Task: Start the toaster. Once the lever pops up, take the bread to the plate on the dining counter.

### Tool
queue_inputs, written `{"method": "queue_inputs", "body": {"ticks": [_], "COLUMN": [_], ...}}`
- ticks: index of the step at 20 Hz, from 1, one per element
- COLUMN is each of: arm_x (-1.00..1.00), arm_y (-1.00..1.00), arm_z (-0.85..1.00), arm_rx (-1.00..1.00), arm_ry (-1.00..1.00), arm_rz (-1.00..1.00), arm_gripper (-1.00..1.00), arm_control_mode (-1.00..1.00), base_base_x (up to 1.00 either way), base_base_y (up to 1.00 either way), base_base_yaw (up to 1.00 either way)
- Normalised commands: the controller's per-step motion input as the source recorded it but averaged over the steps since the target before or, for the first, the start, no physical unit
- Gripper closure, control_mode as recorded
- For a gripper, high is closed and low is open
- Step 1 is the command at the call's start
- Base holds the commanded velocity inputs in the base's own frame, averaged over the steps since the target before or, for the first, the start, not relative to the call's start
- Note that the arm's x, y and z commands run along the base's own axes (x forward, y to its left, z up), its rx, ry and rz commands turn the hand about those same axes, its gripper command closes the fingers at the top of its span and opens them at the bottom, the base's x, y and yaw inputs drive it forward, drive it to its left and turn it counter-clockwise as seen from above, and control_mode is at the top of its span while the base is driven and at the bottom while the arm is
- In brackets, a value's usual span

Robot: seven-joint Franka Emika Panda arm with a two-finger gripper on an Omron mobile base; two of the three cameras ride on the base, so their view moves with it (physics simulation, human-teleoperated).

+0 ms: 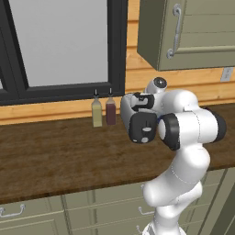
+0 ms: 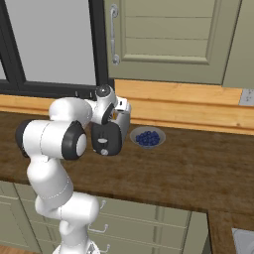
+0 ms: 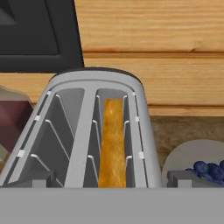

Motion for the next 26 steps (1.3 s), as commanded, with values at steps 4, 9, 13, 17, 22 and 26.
{"method": "queue_inputs", "body": {"ticks": [4,9,13,17,22,26], "arm_x": [0.0,0.0,0.0,0.0,0.0,0.0], "arm_y": [0.0,0.0,0.0,0.0,0.0,0.0], "arm_z": [-0.01,0.0,0.0,0.0,0.0,0.03], "arm_rx": [0.0,0.0,0.0,0.0,0.0,0.0], "arm_ry": [0.0,0.0,0.0,0.0,-0.07,-0.12], "arm_rz": [0.0,0.0,0.0,0.0,0.0,0.0], "arm_gripper": [1.0,1.0,1.0,1.0,1.0,1.0], "arm_control_mode": [-1.0,-1.0,-1.0,-1.0,-1.0,-1.0], "base_base_x": [0.0,0.0,0.0,0.0,0.0,0.0], "base_base_y": [0.0,0.0,0.0,0.0,0.0,0.0], "base_base_yaw": [0.0,0.0,0.0,0.0,0.0,0.0]}}
